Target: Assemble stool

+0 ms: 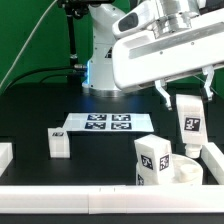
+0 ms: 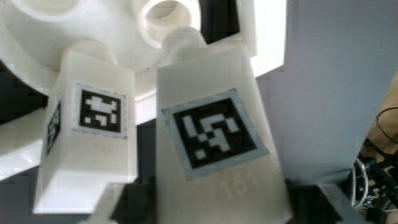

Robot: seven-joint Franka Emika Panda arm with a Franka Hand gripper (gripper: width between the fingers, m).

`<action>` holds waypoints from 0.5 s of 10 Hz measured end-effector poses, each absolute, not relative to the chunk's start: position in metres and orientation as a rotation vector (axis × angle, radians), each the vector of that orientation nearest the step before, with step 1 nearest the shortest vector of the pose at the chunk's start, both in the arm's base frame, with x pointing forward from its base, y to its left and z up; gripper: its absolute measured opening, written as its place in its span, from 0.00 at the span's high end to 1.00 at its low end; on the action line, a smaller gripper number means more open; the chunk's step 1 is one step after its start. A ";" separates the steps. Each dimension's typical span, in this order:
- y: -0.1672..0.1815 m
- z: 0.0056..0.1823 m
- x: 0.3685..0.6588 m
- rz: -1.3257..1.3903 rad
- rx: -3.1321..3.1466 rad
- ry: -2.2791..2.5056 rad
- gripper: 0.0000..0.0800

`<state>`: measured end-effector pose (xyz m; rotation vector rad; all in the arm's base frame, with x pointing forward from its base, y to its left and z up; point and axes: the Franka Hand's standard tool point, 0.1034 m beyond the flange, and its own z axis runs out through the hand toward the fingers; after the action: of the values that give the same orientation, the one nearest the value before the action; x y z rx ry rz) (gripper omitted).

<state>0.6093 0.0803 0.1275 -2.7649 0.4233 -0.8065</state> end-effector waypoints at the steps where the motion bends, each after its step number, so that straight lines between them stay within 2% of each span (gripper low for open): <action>1: 0.080 0.127 0.609 -0.806 -2.765 0.423 0.59; 5: 0.070 0.115 0.610 -0.808 -2.772 0.426 0.59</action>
Offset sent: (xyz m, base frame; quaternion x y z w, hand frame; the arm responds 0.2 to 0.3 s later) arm 0.0049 0.0029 -0.0061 0.0422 0.0006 0.0129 0.9990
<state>0.6104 0.0695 0.1155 -2.7723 0.4256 -0.8076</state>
